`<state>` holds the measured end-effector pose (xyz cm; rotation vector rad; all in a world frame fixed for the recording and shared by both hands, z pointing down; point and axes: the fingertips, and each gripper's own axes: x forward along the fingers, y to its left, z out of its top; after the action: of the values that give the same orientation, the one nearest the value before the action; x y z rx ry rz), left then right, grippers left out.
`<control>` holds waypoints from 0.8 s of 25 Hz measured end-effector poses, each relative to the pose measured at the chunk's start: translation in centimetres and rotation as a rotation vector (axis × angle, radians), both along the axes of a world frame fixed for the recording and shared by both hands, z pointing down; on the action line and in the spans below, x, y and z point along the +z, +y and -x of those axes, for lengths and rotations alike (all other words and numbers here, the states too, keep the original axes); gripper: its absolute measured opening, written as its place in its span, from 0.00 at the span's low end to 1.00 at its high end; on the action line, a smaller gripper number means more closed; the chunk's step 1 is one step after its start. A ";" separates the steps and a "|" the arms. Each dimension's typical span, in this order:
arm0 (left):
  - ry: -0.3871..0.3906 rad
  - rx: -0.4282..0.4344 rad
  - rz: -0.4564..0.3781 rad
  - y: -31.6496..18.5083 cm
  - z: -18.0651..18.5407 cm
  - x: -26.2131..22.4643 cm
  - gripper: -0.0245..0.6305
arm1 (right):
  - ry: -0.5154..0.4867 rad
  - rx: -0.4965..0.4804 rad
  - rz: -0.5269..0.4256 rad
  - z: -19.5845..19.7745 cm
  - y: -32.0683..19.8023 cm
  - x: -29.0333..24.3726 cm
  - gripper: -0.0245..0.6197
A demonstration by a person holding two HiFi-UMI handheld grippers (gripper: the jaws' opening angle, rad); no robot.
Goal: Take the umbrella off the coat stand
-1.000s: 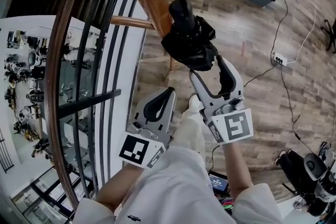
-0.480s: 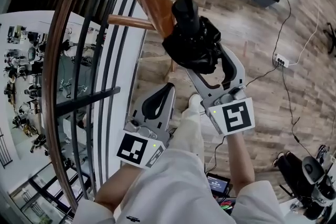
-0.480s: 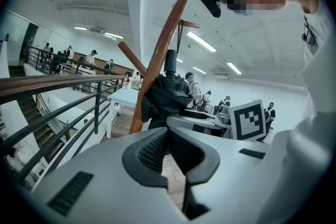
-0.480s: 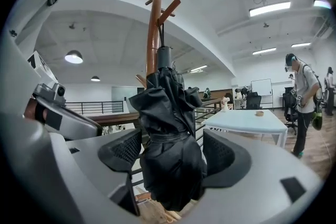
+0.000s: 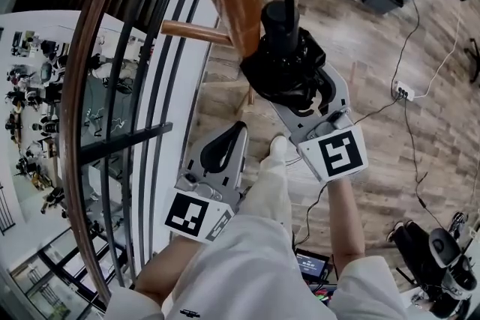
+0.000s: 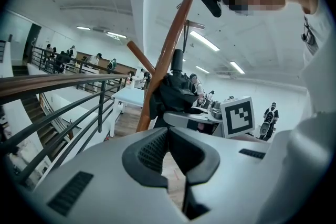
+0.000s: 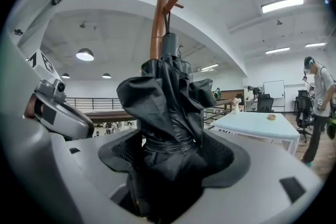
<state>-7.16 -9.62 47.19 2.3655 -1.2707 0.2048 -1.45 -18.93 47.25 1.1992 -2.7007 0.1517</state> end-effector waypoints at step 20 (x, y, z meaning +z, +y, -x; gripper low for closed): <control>0.026 -0.020 -0.005 0.0 0.4 -0.6 0.07 | -0.015 -0.010 0.029 0.2 0.6 0.7 0.47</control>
<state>-7.61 -9.59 46.59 2.3507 -1.2838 0.1642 -1.65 -18.30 47.95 1.1812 -2.7075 0.1987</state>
